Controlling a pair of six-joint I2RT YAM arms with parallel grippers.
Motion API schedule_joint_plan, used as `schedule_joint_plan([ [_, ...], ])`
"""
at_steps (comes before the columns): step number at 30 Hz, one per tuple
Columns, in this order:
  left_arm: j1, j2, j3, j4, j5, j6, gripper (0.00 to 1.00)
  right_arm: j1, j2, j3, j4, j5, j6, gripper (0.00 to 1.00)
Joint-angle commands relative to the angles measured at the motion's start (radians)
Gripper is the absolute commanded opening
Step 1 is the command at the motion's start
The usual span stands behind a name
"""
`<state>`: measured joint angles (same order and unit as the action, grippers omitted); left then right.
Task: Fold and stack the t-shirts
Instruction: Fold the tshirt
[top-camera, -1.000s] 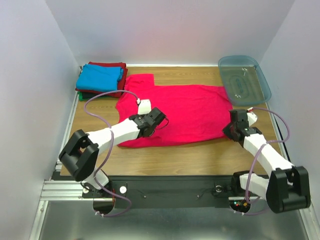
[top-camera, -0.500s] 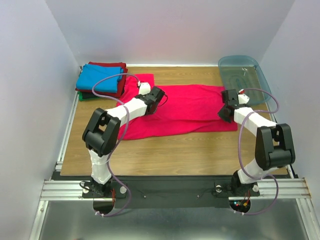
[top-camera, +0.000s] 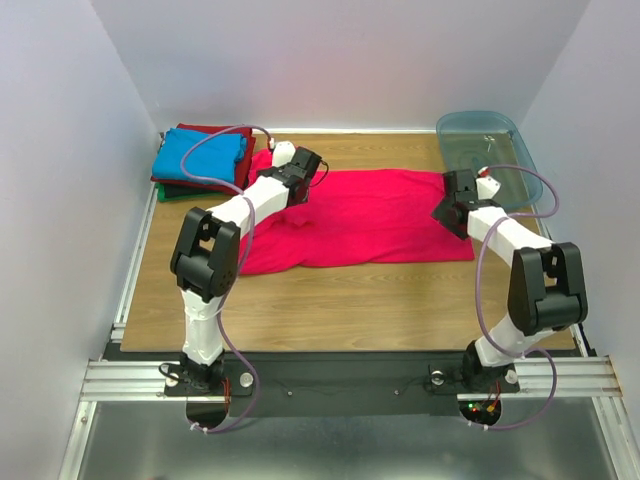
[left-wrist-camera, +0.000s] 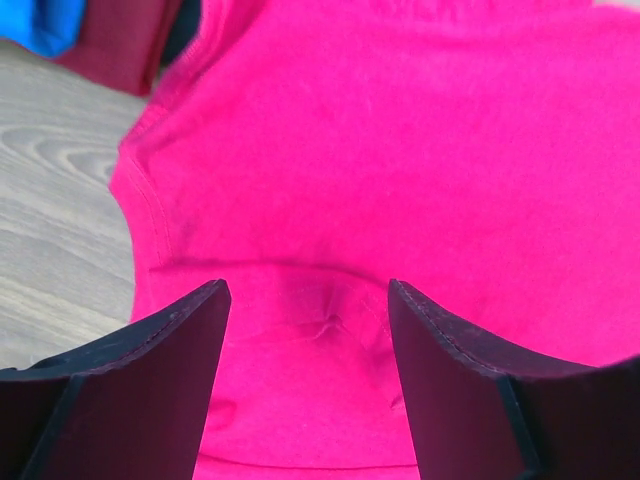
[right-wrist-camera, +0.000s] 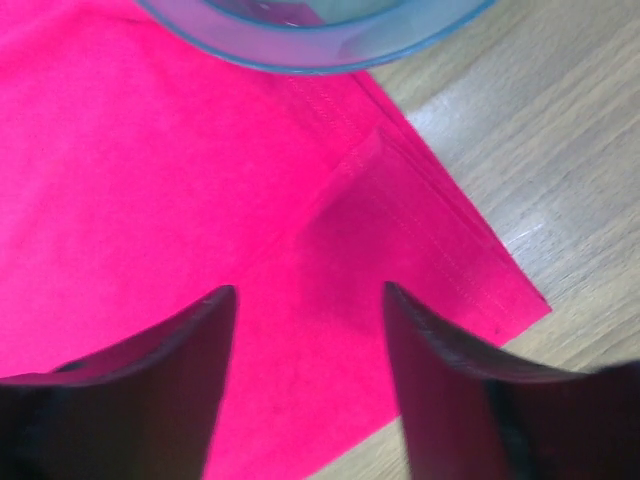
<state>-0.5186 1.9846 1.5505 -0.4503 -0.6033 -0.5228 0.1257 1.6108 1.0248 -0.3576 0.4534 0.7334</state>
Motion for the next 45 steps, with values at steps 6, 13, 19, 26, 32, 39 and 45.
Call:
schedule_joint_plan([
  [6,0.012,-0.194,-0.137,-0.028,0.033,-0.086,0.78,0.000,-0.176,-0.074,0.026,-0.194,-0.117,1.00],
  [13,0.008,-0.349,-0.423,0.181,0.233,-0.097,0.78,0.057,-0.192,-0.166,0.129,-0.392,-0.221,1.00],
  [19,0.008,-0.251,-0.388,0.246,0.333,-0.036,0.78,0.077,-0.068,-0.144,0.151,-0.366,-0.204,1.00],
  [26,0.052,-0.081,-0.230,0.242,0.316,-0.014,0.79,0.077,-0.023,-0.155,0.149,-0.332,-0.186,1.00],
  [32,0.123,0.054,-0.015,0.181,0.266,0.012,0.79,0.075,0.012,-0.163,0.115,-0.259,-0.169,1.00],
  [39,0.210,0.221,0.357,0.090,0.254,0.099,0.79,0.075,0.017,-0.158,0.092,-0.233,-0.163,1.00],
  [45,0.195,0.156,0.398,0.074,0.301,0.129,0.79,0.075,-0.031,-0.154,0.085,-0.219,-0.177,1.00],
])
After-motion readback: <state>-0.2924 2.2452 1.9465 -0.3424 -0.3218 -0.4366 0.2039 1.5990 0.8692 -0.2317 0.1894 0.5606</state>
